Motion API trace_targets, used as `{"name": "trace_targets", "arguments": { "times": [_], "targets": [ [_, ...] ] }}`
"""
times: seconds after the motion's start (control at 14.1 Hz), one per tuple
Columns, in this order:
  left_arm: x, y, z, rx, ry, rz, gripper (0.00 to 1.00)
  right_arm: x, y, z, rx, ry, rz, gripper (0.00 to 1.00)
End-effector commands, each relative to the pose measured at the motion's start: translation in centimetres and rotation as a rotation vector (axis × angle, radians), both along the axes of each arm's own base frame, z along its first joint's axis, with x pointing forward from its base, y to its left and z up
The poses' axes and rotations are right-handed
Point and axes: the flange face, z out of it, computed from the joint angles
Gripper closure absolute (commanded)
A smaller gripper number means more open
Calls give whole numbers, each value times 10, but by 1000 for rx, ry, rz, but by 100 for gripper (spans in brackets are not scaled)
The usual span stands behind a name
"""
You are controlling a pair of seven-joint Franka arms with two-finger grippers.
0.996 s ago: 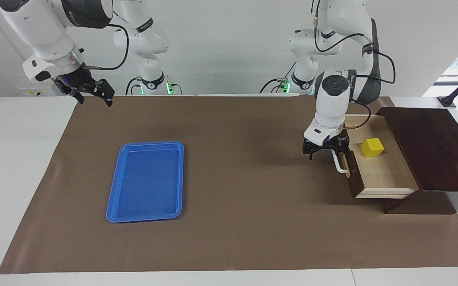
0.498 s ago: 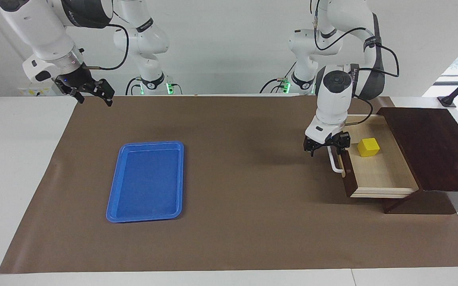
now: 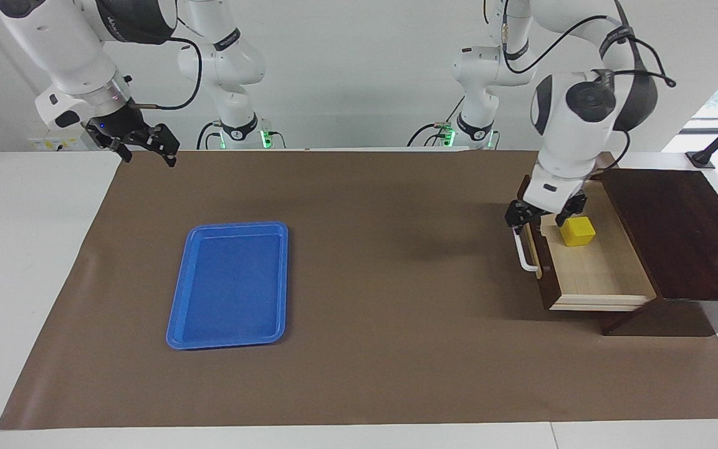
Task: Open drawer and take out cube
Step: 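Release the handle and lower the left gripper to the yellow cube, then grasp the yellow cube with the left gripper and lift it out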
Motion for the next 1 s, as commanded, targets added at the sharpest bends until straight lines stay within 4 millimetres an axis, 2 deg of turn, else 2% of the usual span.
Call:
{"name": "trace_targets", "arguments": {
  "times": [0.0,0.14,0.43,0.71,0.92],
  "targets": [
    [-5,49,12,-28,-17,279,0,-5,0,2,-13,-19,-7,0],
    [-11,76,5,-29,-40,537,0,-5,0,2,-13,-19,-5,0],
    [-16,109,-9,-58,-144,995,0,-5,1,2,-8,-19,-5,0],
    [-26,110,-42,-73,-183,1273,0,-4,1,3,-9,-27,-2,0],
    [-32,121,-65,-72,-189,1408,0,-4,1,3,-9,-27,-5,0]
  ]
}}
